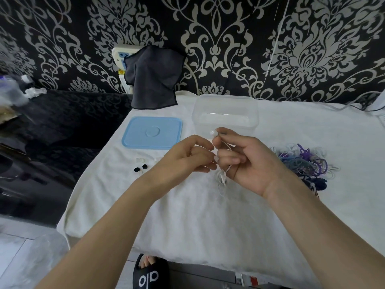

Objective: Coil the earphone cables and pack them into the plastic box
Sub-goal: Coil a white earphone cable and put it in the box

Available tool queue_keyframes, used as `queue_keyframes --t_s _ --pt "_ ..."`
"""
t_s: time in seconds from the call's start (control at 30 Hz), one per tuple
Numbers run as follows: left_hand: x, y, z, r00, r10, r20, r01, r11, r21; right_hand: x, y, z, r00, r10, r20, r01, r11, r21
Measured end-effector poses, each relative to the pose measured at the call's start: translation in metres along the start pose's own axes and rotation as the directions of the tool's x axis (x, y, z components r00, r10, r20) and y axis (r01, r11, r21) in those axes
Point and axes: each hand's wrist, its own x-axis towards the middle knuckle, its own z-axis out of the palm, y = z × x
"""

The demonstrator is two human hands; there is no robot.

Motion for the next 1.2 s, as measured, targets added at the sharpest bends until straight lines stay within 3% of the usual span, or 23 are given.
queue_keyframes --t_s 0.23,0.3,0.37,0.43,0.8,0.93,1.07,1.13,1.2 --pt "-0.003 0.002 -0.003 0.997 0.043 -0.06 -0.038 0.996 0.084 0.002 0.008 0.006 0.996 -0.09 -0.021 0.088 0.994 -0.066" --pt "-0.004 0.003 -0.006 0.992 0.06 -0.112 -0.053 0.996 0.071 0.004 0.01 0.006 0.984 -0.16 -0.073 0.137 0.959 -0.249" --pt "-0.005 0.004 -0.009 0.988 0.07 -0.141 -0.063 0.996 0.055 0.006 0.014 0.005 0.962 -0.246 -0.118 0.16 0.86 -0.484" --pt "-0.006 0.004 -0.011 0.985 0.076 -0.155 -0.066 0.995 0.069 0.006 0.021 0.005 0.954 -0.279 -0.113 0.155 0.776 -0.612" --pt "-0.013 0.001 -0.028 0.971 0.074 -0.227 -0.034 0.984 0.177 0.005 0.032 0.009 0.952 -0.304 0.022 0.224 0.648 -0.728" --pt "-0.015 0.0 -0.034 0.976 0.083 -0.202 -0.052 0.987 0.153 0.006 0.035 0.011 0.924 -0.368 0.099 0.296 0.529 -0.795" --pt "-0.016 0.0 -0.045 0.966 0.037 -0.255 -0.019 0.997 0.073 0.005 0.037 0.011 0.927 -0.366 0.086 0.287 0.541 -0.791" --pt "-0.017 -0.007 -0.058 0.943 0.052 -0.329 0.032 0.97 0.243 0.005 0.037 0.011 0.933 -0.356 0.061 0.268 0.571 -0.776" --pt "-0.019 -0.018 -0.07 0.93 0.098 -0.353 0.113 0.84 0.53 0.006 0.037 0.012 0.937 -0.346 0.042 0.254 0.597 -0.761"
